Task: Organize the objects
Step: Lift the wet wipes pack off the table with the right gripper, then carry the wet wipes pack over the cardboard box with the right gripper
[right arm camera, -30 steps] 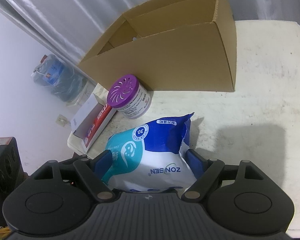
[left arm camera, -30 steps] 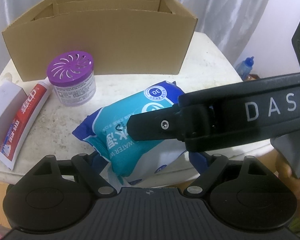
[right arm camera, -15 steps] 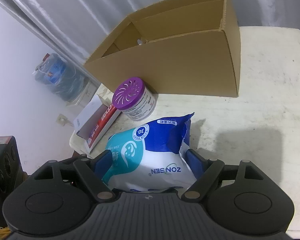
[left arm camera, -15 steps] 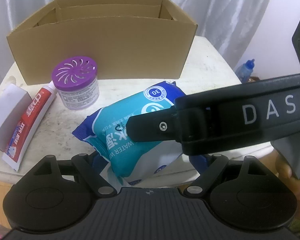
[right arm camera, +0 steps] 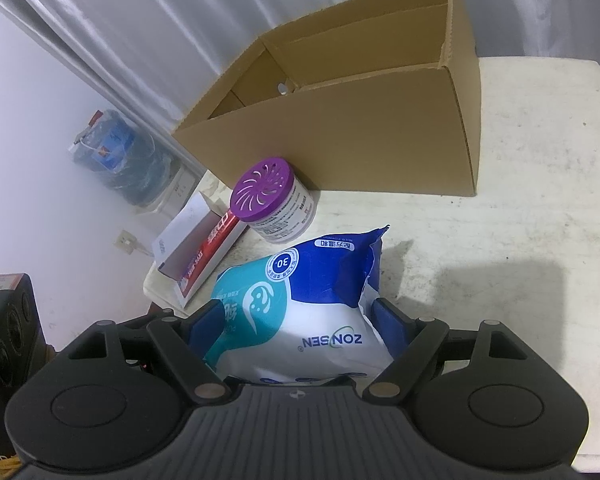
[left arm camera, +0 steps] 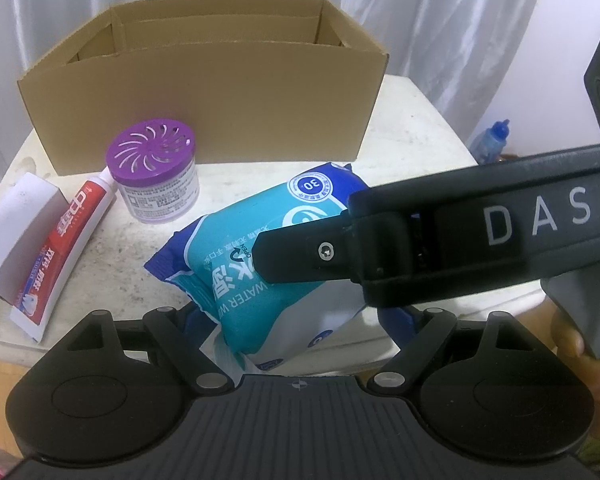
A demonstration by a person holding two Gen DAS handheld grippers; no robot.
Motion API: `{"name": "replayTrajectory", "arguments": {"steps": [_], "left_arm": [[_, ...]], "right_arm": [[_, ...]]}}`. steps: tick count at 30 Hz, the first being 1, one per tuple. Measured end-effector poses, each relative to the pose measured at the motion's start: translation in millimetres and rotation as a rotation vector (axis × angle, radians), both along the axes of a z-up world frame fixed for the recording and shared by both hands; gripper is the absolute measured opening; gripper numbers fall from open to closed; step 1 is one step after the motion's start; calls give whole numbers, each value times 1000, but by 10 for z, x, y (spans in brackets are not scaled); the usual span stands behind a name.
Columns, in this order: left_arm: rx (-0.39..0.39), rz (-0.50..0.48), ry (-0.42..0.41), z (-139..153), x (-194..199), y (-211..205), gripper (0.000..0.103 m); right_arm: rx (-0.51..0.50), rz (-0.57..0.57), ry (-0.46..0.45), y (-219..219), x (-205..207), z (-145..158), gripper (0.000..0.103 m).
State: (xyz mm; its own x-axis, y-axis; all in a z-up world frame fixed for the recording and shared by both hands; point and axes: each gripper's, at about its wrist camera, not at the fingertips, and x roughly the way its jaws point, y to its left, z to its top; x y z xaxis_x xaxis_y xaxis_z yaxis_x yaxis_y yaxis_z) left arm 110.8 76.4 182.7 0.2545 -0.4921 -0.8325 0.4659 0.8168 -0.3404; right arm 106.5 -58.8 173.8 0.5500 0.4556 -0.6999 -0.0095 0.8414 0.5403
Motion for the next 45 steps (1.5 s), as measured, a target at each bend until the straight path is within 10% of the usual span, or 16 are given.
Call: {"name": "replayTrajectory", "arguments": {"steps": [25, 45], "left_arm": [[33, 77, -112, 332, -231, 38, 84], [17, 169, -366, 1258, 467, 358, 84]], "right_arm": [[31, 45, -123, 3, -192, 275, 84], [-44, 105, -383, 211, 417, 1408, 84]]}}
